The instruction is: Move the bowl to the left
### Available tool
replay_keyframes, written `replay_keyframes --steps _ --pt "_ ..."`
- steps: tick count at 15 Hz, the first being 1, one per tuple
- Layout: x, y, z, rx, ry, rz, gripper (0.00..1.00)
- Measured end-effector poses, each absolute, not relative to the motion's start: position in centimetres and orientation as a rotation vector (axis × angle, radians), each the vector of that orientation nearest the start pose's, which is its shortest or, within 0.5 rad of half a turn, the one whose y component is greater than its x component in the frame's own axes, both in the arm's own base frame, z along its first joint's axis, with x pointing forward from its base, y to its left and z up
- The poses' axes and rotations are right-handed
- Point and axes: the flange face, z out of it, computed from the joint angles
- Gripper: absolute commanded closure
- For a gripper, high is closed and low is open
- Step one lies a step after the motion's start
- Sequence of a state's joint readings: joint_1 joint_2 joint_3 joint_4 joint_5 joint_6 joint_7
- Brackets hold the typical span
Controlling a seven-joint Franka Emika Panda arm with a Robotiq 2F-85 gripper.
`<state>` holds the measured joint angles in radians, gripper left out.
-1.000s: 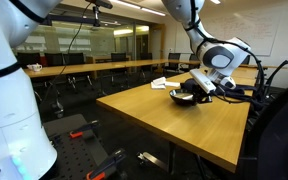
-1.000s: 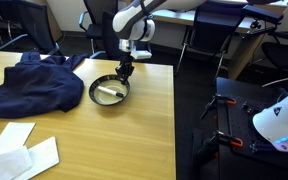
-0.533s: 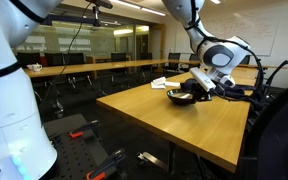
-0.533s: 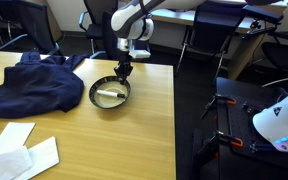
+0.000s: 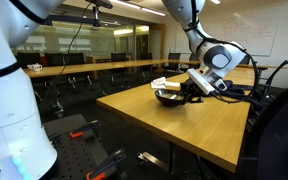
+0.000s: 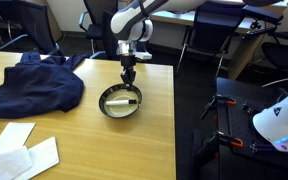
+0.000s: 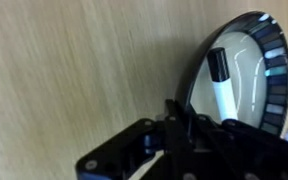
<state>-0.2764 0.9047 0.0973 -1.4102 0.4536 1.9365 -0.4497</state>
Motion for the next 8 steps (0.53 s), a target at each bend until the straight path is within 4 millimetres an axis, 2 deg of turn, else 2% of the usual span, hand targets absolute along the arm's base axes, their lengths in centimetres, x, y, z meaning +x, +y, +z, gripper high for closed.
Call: replay_keyframes --steps 8 --pt "66.9 -6.3 14.2 -2.574 -0.360 0.311 0.97"
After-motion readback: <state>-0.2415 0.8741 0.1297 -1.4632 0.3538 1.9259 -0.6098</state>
